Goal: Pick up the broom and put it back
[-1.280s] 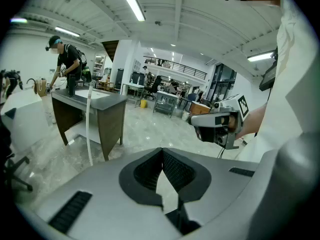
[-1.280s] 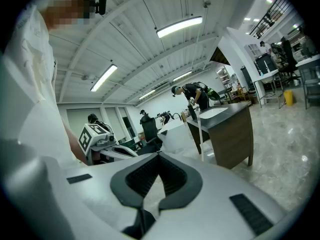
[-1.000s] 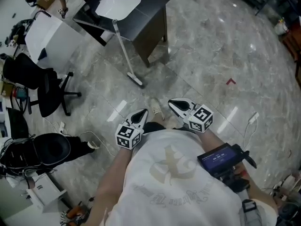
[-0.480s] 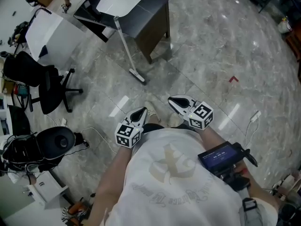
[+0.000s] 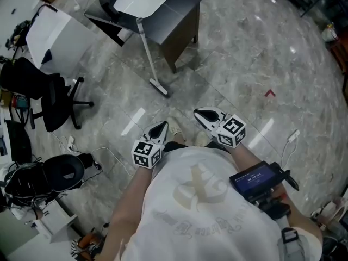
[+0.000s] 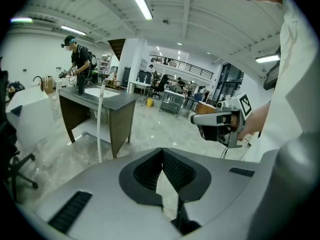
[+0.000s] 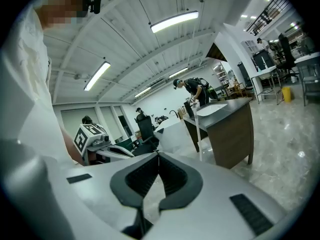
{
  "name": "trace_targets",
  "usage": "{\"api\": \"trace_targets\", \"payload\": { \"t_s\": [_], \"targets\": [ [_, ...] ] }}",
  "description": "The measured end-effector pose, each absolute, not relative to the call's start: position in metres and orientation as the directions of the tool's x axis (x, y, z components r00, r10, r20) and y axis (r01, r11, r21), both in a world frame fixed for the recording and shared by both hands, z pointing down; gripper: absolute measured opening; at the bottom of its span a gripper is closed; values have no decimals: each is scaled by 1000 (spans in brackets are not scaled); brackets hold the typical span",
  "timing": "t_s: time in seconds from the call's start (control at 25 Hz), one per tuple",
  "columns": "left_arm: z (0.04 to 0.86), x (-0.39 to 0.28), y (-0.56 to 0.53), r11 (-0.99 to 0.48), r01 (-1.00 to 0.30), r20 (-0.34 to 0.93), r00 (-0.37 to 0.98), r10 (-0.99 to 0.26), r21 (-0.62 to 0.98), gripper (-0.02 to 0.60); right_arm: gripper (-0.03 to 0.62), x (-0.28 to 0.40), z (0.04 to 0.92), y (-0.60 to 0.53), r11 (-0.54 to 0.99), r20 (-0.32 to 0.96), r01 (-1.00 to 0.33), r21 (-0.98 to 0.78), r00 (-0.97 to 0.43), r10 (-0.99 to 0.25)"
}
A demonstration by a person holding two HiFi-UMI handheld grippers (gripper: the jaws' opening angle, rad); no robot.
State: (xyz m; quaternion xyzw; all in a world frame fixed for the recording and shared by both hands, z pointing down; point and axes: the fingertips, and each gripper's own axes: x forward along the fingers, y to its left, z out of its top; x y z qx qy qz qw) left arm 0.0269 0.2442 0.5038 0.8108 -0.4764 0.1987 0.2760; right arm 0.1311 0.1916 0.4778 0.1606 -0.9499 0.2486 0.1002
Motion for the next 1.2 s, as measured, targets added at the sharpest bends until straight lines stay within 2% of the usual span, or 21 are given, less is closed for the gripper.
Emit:
{"api": "trace_targets", "payload": {
  "t_s": [0.8, 1.2],
  "targets": [
    [512, -16, 163, -528, -799, 562, 587, -583, 288, 12, 18, 96, 474, 125, 763, 343, -505, -404, -857, -385],
    [507, -59, 144, -533, -795, 533, 596, -601, 288, 12, 17, 75, 463, 95, 731, 352, -575, -366, -813, -463]
  ]
}}
